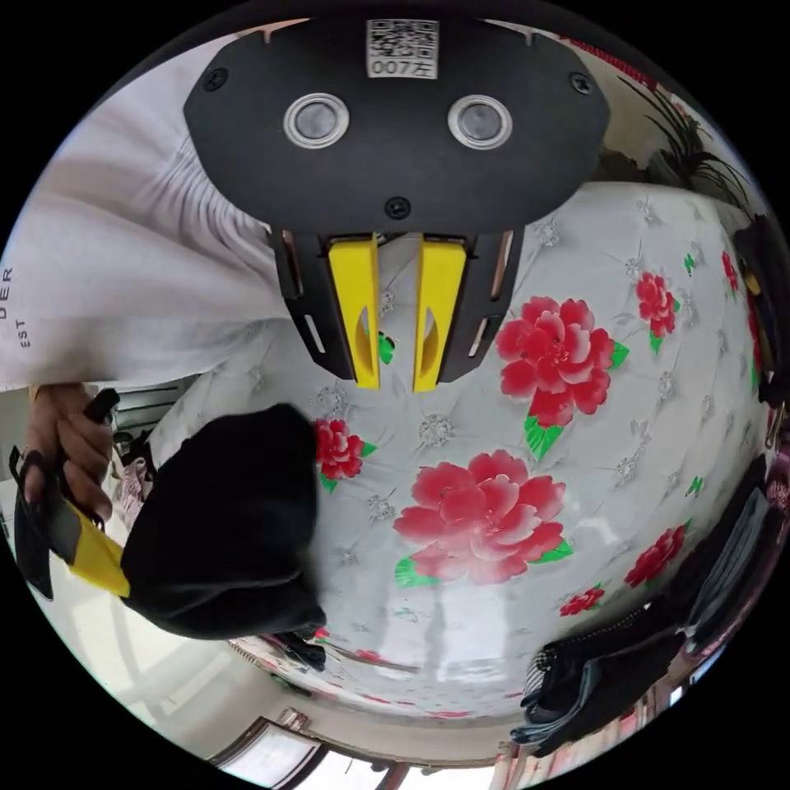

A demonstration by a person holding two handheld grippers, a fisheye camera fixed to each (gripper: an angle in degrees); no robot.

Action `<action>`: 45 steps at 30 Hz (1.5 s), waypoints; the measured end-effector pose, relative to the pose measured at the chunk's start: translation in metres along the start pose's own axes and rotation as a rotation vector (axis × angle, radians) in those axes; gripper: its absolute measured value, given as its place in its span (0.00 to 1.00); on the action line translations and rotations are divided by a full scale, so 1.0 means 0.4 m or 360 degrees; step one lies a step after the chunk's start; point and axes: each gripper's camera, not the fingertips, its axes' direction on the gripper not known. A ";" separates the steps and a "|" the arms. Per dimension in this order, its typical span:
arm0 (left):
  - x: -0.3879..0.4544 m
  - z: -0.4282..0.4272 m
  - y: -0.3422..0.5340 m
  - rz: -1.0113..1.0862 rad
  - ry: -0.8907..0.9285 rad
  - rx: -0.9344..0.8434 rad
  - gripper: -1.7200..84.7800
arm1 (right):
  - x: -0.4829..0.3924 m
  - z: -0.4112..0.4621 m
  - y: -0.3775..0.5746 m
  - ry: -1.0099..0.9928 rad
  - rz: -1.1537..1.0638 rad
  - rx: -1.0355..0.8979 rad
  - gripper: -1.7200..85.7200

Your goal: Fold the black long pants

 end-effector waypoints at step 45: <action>-0.040 -0.394 0.325 -0.0418 -0.0149 0.0339 0.07 | 0.697 -0.174 0.058 0.0197 0.1276 -0.0019 0.05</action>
